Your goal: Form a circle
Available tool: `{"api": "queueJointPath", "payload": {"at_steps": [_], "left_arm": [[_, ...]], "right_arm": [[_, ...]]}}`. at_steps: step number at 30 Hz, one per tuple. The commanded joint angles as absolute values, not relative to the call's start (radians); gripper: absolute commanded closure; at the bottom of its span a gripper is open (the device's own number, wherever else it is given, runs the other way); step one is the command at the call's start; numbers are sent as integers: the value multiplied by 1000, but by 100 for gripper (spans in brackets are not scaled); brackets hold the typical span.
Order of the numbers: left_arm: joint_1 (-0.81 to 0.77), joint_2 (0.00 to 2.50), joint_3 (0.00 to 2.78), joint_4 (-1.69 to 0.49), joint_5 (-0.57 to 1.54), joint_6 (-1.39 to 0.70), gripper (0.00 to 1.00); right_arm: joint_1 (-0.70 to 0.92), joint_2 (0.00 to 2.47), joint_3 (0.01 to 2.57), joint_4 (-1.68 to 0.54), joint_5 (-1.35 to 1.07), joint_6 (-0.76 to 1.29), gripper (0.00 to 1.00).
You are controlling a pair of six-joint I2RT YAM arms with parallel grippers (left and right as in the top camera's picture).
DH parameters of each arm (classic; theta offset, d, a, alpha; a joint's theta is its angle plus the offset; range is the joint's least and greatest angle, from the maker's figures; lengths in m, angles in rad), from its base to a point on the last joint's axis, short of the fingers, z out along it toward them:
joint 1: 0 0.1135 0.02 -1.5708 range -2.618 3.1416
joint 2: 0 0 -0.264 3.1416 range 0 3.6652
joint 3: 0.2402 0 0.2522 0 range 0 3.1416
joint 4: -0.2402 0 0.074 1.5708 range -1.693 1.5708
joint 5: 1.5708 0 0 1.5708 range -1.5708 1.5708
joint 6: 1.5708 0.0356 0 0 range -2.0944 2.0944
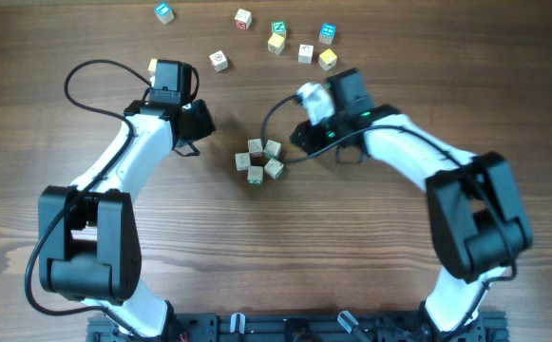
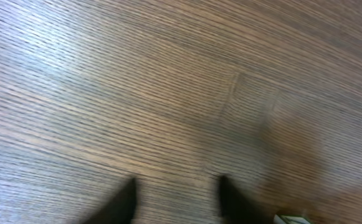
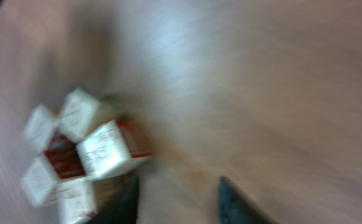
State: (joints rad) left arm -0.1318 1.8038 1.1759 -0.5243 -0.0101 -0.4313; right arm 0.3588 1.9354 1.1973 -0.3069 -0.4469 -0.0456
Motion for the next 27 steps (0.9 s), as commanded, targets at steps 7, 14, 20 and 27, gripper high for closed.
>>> {"api": "queueJointPath", "payload": {"at_steps": [7,14,20,27], "left_arm": [[-133,1819,1178,-557,-58,-423,0],[-133,1819,1178,-557,-58,-423,0],[-133,1819,1178,-556,-58,-423,0],[-154,1536,1178,-546,-136,-422,0]], "right_arm": [[195,1894,1193,-299,-339,-20,0],[195,1894,1193,-299,-336,-19,0],[195,1894,1193,-299,-336,-19,0],[195,1894,1193,-299,-336,-19,0]]}}
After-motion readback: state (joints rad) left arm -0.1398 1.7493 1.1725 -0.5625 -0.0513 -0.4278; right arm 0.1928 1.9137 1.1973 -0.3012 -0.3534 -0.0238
